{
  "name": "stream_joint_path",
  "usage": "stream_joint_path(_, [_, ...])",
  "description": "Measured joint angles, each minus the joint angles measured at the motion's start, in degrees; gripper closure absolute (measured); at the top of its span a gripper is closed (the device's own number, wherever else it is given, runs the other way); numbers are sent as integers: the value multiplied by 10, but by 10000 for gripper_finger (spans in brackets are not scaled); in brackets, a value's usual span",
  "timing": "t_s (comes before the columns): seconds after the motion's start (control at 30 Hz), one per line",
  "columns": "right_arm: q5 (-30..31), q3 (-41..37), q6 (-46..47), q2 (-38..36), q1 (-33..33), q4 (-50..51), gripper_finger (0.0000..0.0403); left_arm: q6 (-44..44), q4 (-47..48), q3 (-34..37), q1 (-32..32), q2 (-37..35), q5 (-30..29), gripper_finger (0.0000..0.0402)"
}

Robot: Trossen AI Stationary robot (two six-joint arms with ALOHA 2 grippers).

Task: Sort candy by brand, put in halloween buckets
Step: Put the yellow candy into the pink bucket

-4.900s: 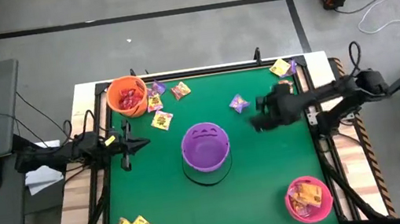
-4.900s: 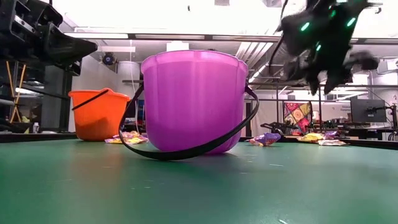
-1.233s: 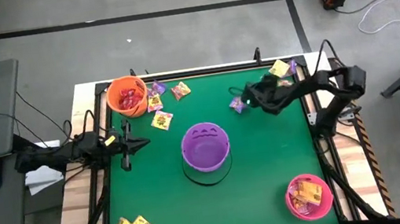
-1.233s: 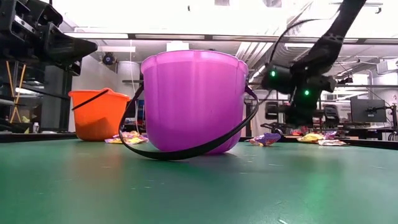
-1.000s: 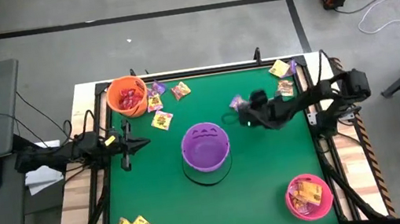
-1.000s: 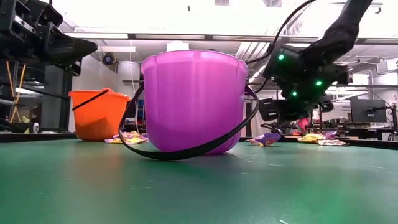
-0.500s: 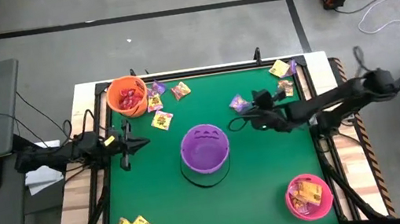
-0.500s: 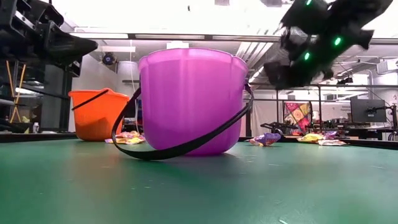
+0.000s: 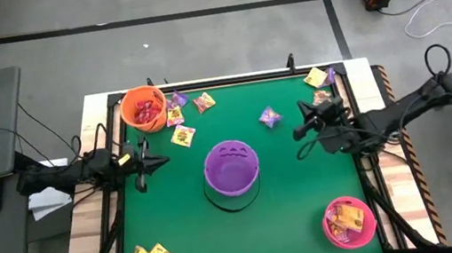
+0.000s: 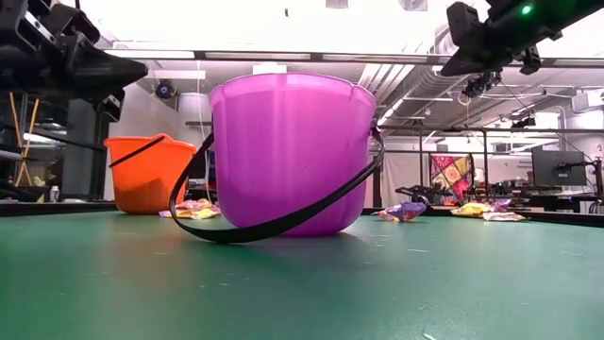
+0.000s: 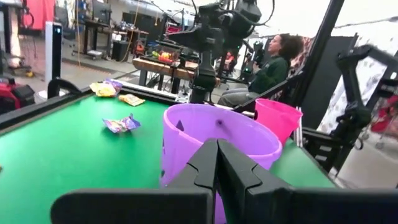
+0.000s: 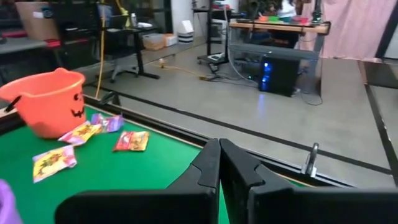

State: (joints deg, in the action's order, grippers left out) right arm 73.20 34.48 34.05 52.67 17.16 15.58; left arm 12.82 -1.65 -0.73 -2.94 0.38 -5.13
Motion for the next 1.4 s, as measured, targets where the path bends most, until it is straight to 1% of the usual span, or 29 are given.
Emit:
stream_joint_path(0.13, [-1,0,0,5,10,0,403,1,-27,0,0,0,-2,401])
stream_joint_path(0.23, [-1,0,0,6,7,1,403,15,-50,0,0,0,-19,401])
stream_joint_path(0.33, [-1,0,-8,6,4,1,403,35,-55,0,0,0,-24,401])
stream_joint_path(0.47, [-2,0,-11,6,4,1,403,36,-56,0,0,0,-25,401])
stream_joint_path(0.5, [-2,0,-11,6,4,1,403,34,-63,0,0,0,-33,401])
stream_joint_path(0.6, [-2,0,-11,6,4,1,403,18,-138,0,3,5,-75,401])
stream_joint_path(0.67, [-2,0,-11,6,4,1,403,3,-184,-3,4,18,-70,400])
stream_joint_path(0.73, [-2,0,-11,6,1,1,403,-14,-170,-28,4,44,-59,395])
stream_joint_path(0.8, [-2,0,-11,6,-4,1,403,-27,-127,-66,4,81,-59,382])
stream_joint_path(0.87, [-2,0,-11,6,-12,1,403,-40,-71,-113,3,136,-59,361])
stream_joint_path(0.93, [-2,0,-11,6,-21,1,403,-51,-15,-163,-3,199,-56,334])
stream_joint_path(1.0, [-4,0,-11,6,-29,1,403,-46,55,-216,-14,265,-32,304])
stream_joint_path(1.1, [-15,0,-11,6,-38,1,403,13,149,-277,-44,364,45,256])
stream_joint_path(1.17, [-23,-5,-11,6,-42,1,403,72,177,-299,-80,428,98,227])
stream_joint_path(1.23, [-34,-6,-9,6,-46,10,403,136,183,-307,-128,489,135,203])
stream_joint_path(1.3, [-40,-6,0,6,-48,18,403,192,181,-312,-184,548,146,188])
stream_joint_path(1.4, [-44,-6,17,6,-48,23,403,266,184,-321,-267,633,147,181])
